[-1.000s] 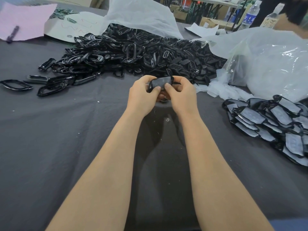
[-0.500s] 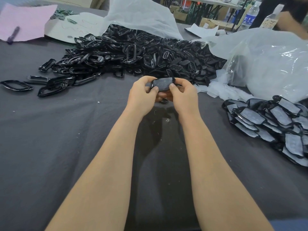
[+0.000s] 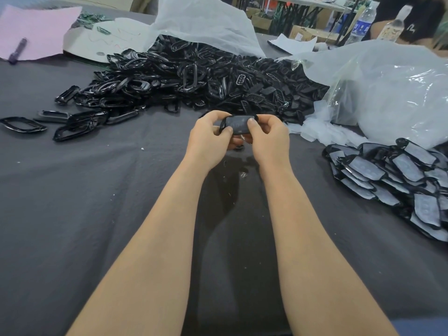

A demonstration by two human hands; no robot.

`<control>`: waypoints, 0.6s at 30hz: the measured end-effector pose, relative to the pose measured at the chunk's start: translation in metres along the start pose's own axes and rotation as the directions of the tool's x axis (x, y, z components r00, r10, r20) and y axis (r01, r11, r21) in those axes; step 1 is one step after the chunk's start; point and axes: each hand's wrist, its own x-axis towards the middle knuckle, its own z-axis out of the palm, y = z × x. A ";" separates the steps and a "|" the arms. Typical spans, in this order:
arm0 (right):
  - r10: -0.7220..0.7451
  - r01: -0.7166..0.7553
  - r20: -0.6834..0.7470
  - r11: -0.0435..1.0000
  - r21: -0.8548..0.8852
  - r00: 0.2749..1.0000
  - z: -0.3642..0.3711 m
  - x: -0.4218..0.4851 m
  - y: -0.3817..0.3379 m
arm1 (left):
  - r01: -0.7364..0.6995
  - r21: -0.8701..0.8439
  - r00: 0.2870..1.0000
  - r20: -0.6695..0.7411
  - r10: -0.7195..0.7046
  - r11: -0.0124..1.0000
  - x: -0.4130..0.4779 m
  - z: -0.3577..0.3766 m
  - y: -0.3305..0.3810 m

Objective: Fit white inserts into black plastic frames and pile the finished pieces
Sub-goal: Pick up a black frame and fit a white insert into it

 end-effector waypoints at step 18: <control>-0.203 0.208 0.046 0.967 -0.145 0.978 -0.003 -0.008 -0.004 | 0.001 0.085 0.997 0.074 -0.007 0.996 -0.005 -0.003 0.005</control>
